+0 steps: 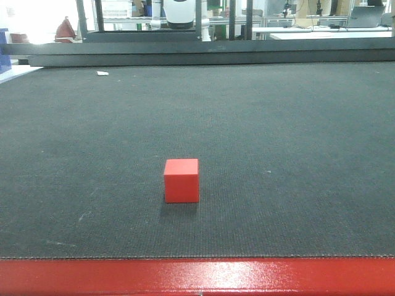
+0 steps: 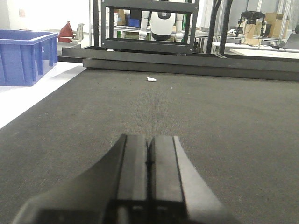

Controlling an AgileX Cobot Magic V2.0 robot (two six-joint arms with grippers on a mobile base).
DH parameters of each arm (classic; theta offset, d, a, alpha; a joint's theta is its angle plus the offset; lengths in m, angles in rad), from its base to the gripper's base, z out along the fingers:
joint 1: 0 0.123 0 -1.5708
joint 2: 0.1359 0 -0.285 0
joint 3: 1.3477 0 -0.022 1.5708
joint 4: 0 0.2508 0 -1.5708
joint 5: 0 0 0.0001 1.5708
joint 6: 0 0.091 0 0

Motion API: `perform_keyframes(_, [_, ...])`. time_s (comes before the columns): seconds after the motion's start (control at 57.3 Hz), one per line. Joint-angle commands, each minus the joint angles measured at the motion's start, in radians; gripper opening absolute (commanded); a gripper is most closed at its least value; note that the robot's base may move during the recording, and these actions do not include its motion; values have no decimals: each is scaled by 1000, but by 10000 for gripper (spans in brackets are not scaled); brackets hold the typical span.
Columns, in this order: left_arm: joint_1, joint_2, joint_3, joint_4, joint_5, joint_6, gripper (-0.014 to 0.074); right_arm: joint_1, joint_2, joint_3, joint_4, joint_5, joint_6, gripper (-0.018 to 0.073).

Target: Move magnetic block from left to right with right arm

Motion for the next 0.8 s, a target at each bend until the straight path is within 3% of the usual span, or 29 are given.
perform_keyframes(0.0, [-4,-11,9,-5,-91,2,-126,-4,-20,-2,0,-83,-11,57])
perform_keyframes(0.786, [-4,-11,9,-5,-91,2,-126,-4,-20,-2,0,-83,-11,57])
